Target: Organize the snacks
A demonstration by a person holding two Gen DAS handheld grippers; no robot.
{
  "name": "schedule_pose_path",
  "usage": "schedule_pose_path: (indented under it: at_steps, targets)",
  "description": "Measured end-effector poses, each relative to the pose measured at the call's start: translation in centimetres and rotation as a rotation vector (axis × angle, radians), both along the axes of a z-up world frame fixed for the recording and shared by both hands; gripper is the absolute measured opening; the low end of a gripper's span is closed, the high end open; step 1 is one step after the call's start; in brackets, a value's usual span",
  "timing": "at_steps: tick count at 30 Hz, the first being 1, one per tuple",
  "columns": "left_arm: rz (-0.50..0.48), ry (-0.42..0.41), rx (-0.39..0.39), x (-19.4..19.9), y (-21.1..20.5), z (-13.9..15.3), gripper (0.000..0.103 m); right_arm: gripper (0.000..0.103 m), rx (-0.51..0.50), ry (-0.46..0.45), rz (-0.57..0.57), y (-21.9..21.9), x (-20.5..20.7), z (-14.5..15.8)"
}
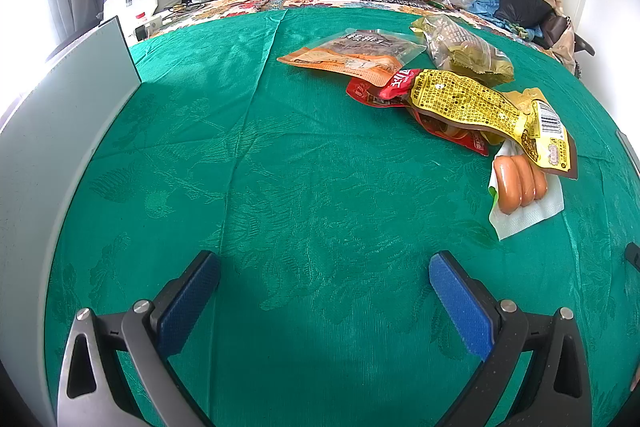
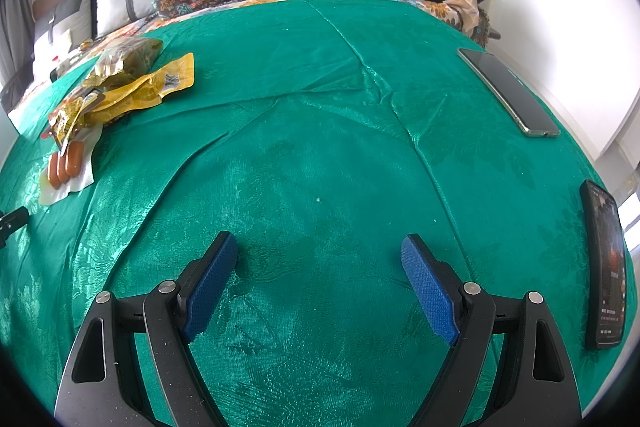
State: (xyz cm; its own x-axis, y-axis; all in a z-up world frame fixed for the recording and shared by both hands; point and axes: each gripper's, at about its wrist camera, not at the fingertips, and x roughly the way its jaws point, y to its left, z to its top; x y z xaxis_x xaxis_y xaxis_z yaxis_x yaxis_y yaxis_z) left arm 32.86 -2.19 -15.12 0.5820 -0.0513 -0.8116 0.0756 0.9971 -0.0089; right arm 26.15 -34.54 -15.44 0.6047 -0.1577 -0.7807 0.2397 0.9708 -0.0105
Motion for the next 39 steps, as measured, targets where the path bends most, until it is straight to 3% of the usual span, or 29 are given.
schedule_pose_path:
  at_steps: [36, 38, 39]
  targets:
    - [0.008, -0.001, 0.000, 0.05, -0.14, -0.06, 0.103, 0.086, 0.003, -0.001, 0.003, -0.07, -0.12, 0.09]
    - [-0.017, 0.035, 0.010, 0.06, -0.09, 0.08, 0.103, 0.086, 0.003, -0.001, 0.003, -0.11, -0.14, 0.10]
    - [-0.028, 0.097, 0.021, 0.40, 0.02, 0.33, 0.103, 0.086, 0.003, -0.001, 0.003, -0.07, -0.14, 0.12]
